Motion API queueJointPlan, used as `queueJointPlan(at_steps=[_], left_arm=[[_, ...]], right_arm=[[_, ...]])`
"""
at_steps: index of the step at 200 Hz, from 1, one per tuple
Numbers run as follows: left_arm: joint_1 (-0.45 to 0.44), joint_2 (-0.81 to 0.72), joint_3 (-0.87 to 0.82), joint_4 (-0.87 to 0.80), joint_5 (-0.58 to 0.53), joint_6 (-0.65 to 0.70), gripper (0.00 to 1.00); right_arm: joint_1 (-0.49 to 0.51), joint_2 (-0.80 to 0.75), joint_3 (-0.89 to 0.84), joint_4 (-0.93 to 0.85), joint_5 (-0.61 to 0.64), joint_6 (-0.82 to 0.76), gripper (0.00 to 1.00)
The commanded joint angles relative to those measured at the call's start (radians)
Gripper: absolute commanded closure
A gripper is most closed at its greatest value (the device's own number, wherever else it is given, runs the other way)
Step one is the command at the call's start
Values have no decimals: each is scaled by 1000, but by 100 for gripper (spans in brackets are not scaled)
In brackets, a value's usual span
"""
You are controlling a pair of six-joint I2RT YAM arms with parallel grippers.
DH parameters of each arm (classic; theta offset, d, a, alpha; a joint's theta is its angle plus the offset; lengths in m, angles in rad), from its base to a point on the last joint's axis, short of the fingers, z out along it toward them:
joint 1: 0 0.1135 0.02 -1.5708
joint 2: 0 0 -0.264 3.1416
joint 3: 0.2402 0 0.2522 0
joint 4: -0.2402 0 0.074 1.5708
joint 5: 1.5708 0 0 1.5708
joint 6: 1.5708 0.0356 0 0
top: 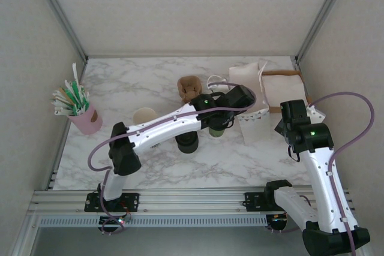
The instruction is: Pack the takeout coffee
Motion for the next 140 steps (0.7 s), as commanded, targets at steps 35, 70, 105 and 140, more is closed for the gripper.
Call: queueJointPlan(at_steps=[35,70,105,140], left_arm=[[-1,66,107,14,83,-79,80],[-2,69,126,51,115,-51,61],[-2,56,139,89,124,-11,48],[-2,40,148,121,133,47,39]], right_arm=[[-7,-1,20,-12,32,17,1],[-9,2,57,-45,48,26,1],[-8,-2,108,-96,73,42,1],[-7,-23,166,-131,62,43,1]])
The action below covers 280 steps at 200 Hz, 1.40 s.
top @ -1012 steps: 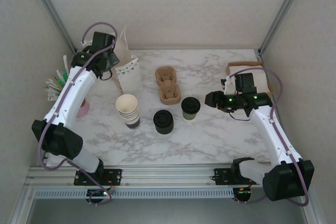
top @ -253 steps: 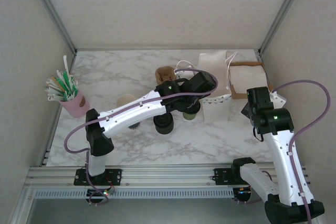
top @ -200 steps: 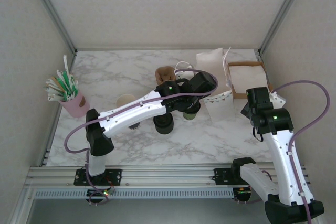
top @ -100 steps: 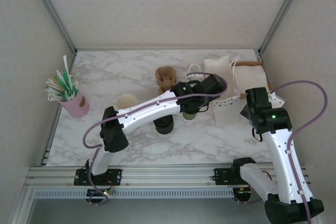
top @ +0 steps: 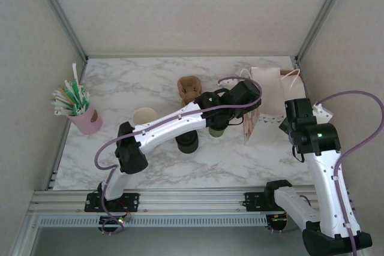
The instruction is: Pack the takeout coffee
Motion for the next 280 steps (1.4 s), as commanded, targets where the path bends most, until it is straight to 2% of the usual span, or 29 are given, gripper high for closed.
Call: queueJointPlan(at_steps=[1,37,69,102,150,171,194,211,230,280], left_arm=[[-2,-20,34,27,3,37,38],[-2,-69,30,34,-30,121,21],[-2,-144,-2,49,-60,235,3],[9,-254,-81,64,-84,374,0],[78,-533,-372,177,-47,531,0],[142,-671,-500,217,2,567,0],[239,-780,-588,218,78,580,0],[308,-831,-625,199,116,587,0],[400,-857,-665,205,212,586,0],[612,-808,-750,244,440,560,0]], right_arm=[[-7,-21,53,-53,28,22,1],[-7,-54,100,-42,-31,-48,1],[-7,-127,125,28,-167,-178,1],[-7,-192,176,82,-379,-287,1],[-8,-192,236,145,-735,-303,1],[-7,-176,239,207,-924,-270,4],[-8,-156,256,264,-1059,-227,6],[-7,-140,280,277,-1112,-214,7],[-7,-117,293,300,-1163,-204,8],[-3,-21,346,347,-1235,-223,9]])
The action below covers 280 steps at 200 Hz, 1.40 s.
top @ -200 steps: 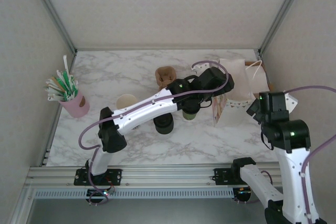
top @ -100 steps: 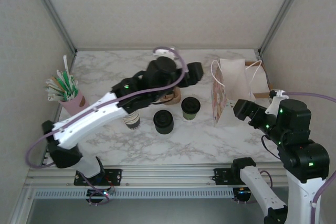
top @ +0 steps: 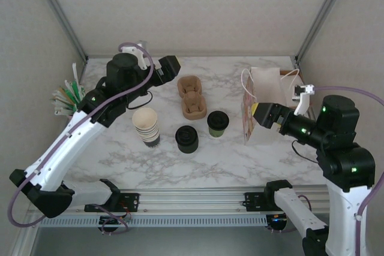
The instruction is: Pack the takeout coffee
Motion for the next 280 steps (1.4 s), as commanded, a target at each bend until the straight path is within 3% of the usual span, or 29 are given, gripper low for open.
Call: queueJointPlan(at_steps=[1,40,102,130,176,224,252,280], left_arm=[[76,36,-49,32,164,-5,0],[209,92,-98,93,284,-17,0],[402,226,-121,163,419,3,1],[469,295,-145,233,526,-19,9],[474,418,-164,305,599,-24,40],[472,530,-151,349,635,-9,60],[467,589,-140,352,674,19,67],[460,634,-145,361,708,31,67]], right_arm=[[-1,46,36,64,-79,-2,9],[61,155,62,131,-66,-23,10],[430,462,255,81,326,-134,14],[523,652,379,36,448,-166,17],[560,959,608,-83,597,-171,22],[564,1213,809,-169,686,-175,28],[562,1356,939,-220,730,-181,33],[550,1462,1010,-234,736,-170,37]])
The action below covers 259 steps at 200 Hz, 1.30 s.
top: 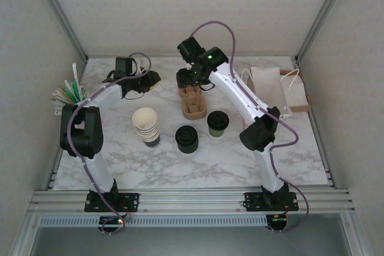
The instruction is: Pack the takeout coffee
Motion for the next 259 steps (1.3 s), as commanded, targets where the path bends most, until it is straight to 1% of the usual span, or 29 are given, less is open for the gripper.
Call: queueJointPlan(at_steps=[1,26,43,81,105,151,187,259], left_arm=[[-12,35,11,39,62,34,67],[-26,49,-9,67,79,35,64],[-42,64,-10,72,88,43,64],[-71,98,-13,88,112,52,69],[-75,104,-15,88,116,58,74],[-84,124,-14,88,120,68,80],[-91,146,-9,88,125,69,80],[-108,175,0,91,129,74,80]], right_arm=[[-5,72,70,-58,43,0,37],[-22,137,88,-59,40,7,40],[-32,169,91,-48,21,6,41],[-40,234,106,-40,5,4,42],[-45,259,107,-37,1,6,43],[-55,298,114,-20,-9,4,47],[-61,317,118,-11,-19,5,49],[-71,349,142,-8,-27,4,50]])
